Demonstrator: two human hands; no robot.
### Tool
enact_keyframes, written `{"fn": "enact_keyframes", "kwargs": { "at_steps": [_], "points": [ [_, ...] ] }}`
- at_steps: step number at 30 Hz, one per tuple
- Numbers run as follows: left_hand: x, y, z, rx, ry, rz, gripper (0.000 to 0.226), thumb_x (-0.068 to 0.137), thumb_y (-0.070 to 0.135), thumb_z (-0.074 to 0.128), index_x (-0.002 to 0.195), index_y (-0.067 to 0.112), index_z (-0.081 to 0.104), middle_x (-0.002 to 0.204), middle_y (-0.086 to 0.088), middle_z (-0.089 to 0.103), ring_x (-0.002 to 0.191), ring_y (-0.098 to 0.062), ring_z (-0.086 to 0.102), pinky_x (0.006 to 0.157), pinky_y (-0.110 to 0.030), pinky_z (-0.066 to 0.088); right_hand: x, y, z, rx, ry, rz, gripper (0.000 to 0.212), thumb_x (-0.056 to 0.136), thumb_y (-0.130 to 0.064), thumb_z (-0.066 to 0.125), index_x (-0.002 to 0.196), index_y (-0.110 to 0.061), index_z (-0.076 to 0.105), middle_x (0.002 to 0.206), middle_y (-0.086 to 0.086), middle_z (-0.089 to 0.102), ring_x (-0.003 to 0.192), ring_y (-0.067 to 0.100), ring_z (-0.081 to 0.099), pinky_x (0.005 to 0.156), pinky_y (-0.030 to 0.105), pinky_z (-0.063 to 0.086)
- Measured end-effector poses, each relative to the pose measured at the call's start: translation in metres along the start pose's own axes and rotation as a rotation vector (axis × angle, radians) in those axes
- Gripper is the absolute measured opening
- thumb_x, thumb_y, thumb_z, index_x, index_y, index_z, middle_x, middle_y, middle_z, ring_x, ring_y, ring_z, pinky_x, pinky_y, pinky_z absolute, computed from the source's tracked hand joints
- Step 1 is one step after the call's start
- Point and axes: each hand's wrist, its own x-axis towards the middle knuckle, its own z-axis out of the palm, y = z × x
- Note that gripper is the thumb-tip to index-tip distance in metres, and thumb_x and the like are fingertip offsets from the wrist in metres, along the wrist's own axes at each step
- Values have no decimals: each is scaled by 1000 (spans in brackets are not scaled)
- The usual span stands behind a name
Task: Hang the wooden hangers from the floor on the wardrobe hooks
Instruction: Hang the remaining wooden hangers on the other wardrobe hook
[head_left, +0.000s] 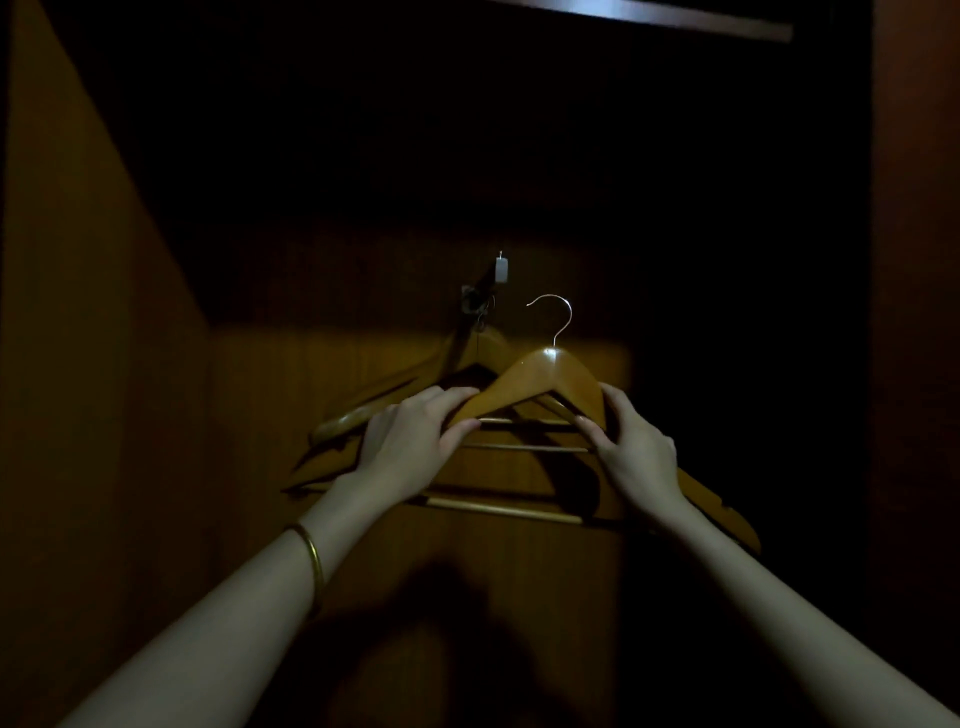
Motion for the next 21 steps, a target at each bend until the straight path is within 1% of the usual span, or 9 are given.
{"fn": "enact_keyframes", "kwargs": {
  "at_steps": [3,5,8,11,12,15,17,19,21],
  "points": [
    [17,0,-3,30,12,-23,38,91,36,49,129,29,48,101,7,58,85,-9,51,60,-20,34,24,-7,-2,-61,-28,15,54,94,-46,39,143,-26,27,126,3,58,112,24,55,98,42,35],
    [25,-5,-2,-5,-12,-66,38,91,36,49,129,30,48,104,7,56,89,-9,51,63,-17,36,39,-11,-1,-85,-61,10,53,95,-45,36,144,-28,24,128,4,57,115,25,53,98,41,32],
    [29,-20,10,-87,-54,-140,36,91,34,49,127,31,48,110,5,59,98,-15,55,77,-30,47,53,-12,11,-102,-92,14,52,96,-43,35,145,-29,22,132,4,54,121,25,49,99,41,29],
    [35,-33,23,-107,-100,-153,35,91,34,48,126,33,48,113,4,60,104,-19,56,88,-44,47,56,-5,29,-83,-120,53,51,97,-43,34,145,-30,22,134,3,53,121,25,49,98,40,28],
    [41,-36,25,-95,-114,-149,36,91,34,47,127,33,47,115,3,60,105,-20,56,90,-45,46,59,-4,34,-69,-113,67,51,97,-43,34,145,-30,22,134,3,53,121,26,49,98,39,28],
    [65,-48,31,-74,-112,-128,38,93,32,45,130,28,45,118,2,57,108,-19,53,90,-37,42,77,-1,46,-50,-46,107,51,96,-43,35,144,-30,24,135,2,52,122,26,48,98,38,28],
    [79,-55,34,-82,-97,-110,39,94,31,45,132,24,44,122,1,56,112,-20,52,90,-35,41,95,-2,51,-62,-31,122,51,96,-44,36,144,-31,25,137,3,51,124,26,47,100,40,27],
    [90,-67,37,-142,-93,-100,39,94,26,46,132,22,44,125,-1,54,113,-19,51,91,-35,43,112,-5,57,-79,-31,120,52,95,-45,37,144,-31,24,139,3,49,125,26,45,102,41,27],
    [98,-80,38,-223,-80,-95,38,93,21,47,130,21,46,123,-1,54,108,-15,50,90,-31,43,125,-11,64,-95,-20,99,53,95,-46,38,144,-32,24,140,3,47,126,27,45,102,41,27]
  ]
}}
